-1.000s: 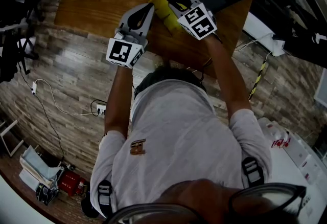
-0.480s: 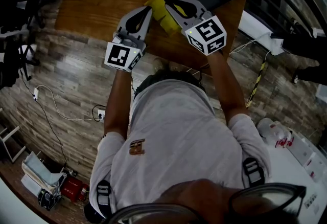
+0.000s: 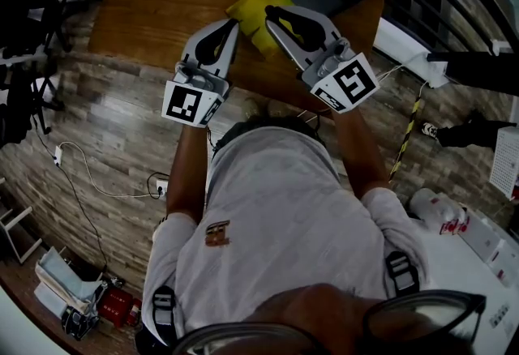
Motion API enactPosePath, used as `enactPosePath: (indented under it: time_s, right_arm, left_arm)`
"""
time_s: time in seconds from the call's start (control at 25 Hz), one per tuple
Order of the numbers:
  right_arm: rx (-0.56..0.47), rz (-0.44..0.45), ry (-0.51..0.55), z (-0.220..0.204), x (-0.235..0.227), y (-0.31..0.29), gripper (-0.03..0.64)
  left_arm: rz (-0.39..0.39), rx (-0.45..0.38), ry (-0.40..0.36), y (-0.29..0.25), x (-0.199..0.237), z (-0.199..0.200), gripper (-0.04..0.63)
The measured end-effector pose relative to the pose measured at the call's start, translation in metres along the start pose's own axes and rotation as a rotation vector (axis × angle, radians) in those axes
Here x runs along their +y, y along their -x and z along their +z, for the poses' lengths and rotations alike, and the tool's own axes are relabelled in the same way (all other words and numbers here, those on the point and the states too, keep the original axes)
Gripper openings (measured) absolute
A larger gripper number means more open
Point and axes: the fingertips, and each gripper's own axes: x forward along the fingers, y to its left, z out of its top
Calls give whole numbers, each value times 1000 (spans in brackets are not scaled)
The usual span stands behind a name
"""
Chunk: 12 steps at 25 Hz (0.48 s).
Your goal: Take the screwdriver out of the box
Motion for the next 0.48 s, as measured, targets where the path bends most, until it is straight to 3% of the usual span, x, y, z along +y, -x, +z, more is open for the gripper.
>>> enactPosePath:
  time_s: [0.48]
  right_arm:
    - [-157,0,-63,18,26,28,81]
  left_arm:
    - [3,-41,-1,18,-17,18,18]
